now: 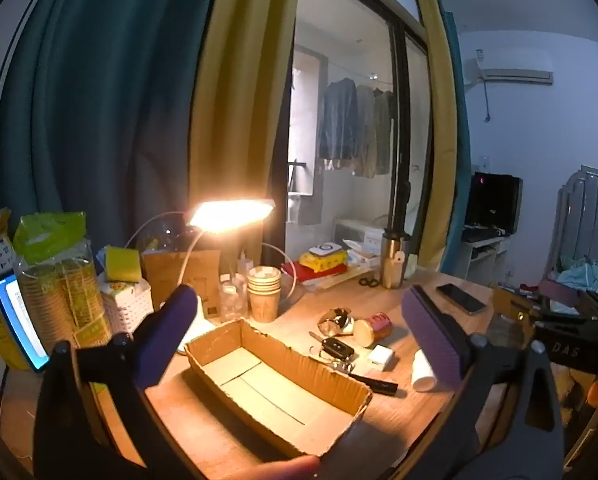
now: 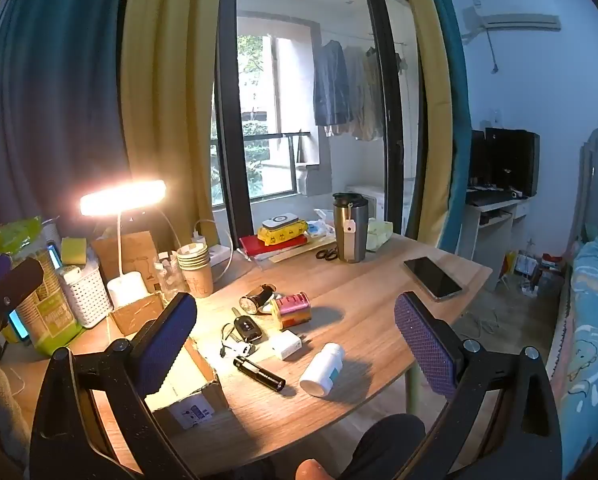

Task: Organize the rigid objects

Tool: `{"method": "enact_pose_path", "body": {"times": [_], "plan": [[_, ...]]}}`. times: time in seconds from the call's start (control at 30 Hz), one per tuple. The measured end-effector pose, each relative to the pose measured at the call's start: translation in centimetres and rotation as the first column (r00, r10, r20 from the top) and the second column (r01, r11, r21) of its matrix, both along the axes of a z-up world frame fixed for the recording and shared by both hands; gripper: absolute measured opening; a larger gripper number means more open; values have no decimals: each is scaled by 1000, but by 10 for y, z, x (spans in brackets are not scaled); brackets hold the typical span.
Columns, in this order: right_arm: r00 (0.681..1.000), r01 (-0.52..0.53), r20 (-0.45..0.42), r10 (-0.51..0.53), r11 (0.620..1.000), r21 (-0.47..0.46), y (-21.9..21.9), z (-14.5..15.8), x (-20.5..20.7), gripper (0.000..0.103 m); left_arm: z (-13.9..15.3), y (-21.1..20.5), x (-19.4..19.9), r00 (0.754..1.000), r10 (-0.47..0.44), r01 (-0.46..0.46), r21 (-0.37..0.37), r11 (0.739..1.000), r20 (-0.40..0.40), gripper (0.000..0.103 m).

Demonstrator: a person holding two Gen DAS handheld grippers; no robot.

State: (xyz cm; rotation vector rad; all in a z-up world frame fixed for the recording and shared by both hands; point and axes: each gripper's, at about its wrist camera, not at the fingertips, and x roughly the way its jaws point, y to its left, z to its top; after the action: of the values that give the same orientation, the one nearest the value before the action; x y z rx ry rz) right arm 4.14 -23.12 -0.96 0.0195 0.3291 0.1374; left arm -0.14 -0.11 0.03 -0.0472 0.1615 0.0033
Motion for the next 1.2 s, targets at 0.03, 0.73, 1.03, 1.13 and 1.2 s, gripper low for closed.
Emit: {"method": "enact_pose_path", "body": {"times": [0.03,0.73,1.03,1.13,1.2], "plan": [[1000,-2,-2,2,1000,3,0,0,0,101,0,-1,-2,1000,-4,4,9,1000,2,103],[1000,-6,-16,6,1000,6,3,3,0,101,-6,-1,5,997,-41,40,-15,999,-67,103],[1000,-7,-18,7,1000,8,2,-2,0,101,-6,-1,5,997,-41,40,-18,999,-69,103],[1000,-7,-18,8,1000,8,2,-2,0,101,-6,-1,5,997,-41,40,-19,999,-70,103],[1000,-8,-19,8,1000,7,2,-2,0,101,-6,-1,5,997,-40,39,-17,999,-69,103]]}}
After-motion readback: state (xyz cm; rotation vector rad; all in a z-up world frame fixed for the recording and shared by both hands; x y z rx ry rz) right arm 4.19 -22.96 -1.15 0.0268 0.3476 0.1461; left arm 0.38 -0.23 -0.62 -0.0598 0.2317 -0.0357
